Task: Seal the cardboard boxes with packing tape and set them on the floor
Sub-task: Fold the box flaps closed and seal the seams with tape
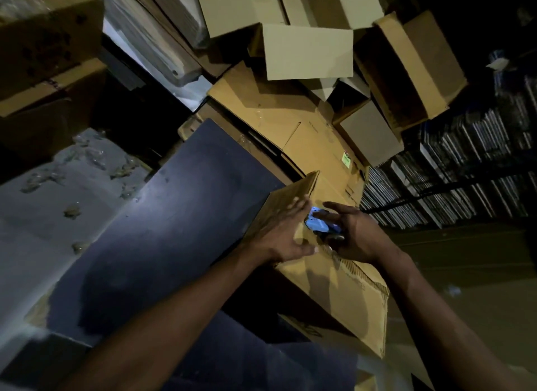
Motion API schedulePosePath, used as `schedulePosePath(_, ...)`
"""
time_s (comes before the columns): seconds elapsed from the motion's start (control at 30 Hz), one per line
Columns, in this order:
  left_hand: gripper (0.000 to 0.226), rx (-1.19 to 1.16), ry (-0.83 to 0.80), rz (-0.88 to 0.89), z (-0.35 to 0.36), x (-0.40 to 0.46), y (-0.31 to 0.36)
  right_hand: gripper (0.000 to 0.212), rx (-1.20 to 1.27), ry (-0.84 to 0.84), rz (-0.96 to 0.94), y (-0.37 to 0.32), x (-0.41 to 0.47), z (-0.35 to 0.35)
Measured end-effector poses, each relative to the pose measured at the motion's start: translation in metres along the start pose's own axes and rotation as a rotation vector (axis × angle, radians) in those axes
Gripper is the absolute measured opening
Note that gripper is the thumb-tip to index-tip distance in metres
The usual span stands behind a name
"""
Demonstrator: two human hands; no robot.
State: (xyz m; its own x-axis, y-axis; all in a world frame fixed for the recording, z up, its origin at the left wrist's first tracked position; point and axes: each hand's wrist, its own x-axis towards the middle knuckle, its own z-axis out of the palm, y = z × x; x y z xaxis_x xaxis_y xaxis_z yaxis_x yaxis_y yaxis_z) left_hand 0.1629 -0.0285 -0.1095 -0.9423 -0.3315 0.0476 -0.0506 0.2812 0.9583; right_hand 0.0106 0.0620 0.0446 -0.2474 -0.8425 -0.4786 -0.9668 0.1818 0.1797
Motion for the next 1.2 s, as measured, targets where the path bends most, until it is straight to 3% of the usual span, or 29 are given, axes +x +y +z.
schedulePosePath(0.1, 0.111, 0.383, -0.095, 0.009, 0.006, 0.007, 0.007, 0.067, -0.130, -0.080, -0.020, 0.003, -0.005, 0.004)
schedulePosePath(0.23, 0.107, 0.705, -0.054, 0.005, 0.009, 0.005, 0.008, 0.064, -0.182, -0.138, -0.031, 0.014, -0.008, -0.005)
schedulePosePath(0.43, 0.107, 0.790, -0.063, -0.048, 0.007, 0.006, 0.014, 0.048, -0.026, -0.160, 0.060, 0.027, -0.023, -0.002)
schedulePosePath(0.53, 0.109, 0.820, -0.068, -0.053, 0.006, 0.007, 0.018, 0.061, -0.063, -0.215, 0.089, 0.048, -0.056, 0.018)
schedulePosePath(0.7, 0.111, 0.956, -0.100, -0.069, 0.006, 0.012, 0.033, 0.056, -0.096, -0.171, 0.145, 0.045, -0.070, 0.027)
schedulePosePath(0.8, 0.110, 1.008, -0.120, 0.050, 0.012, 0.022, 0.051, 0.057, -0.025, -0.175, 0.138, 0.047, -0.072, 0.026)
schedulePosePath(0.87, 0.111, 1.017, -0.222, 0.148, 0.028, 0.026, 0.057, 0.058, 0.002, -0.179, 0.140, 0.053, -0.074, 0.032)
schedulePosePath(0.93, 0.114, 1.033, -0.291, 0.143, 0.041, 0.028, 0.055, 0.057, 0.020, -0.159, 0.161, 0.053, -0.074, 0.035)
schedulePosePath(1.07, 0.117, 1.039, -0.274, 0.111, 0.033, 0.036, 0.042, 0.055, -0.051, -0.093, 0.099, 0.049, -0.062, 0.031)
schedulePosePath(1.2, 0.115, 1.062, -0.270, 0.120, 0.014, 0.038, 0.035, 0.045, 0.030, -0.058, 0.111, 0.037, -0.041, 0.026)
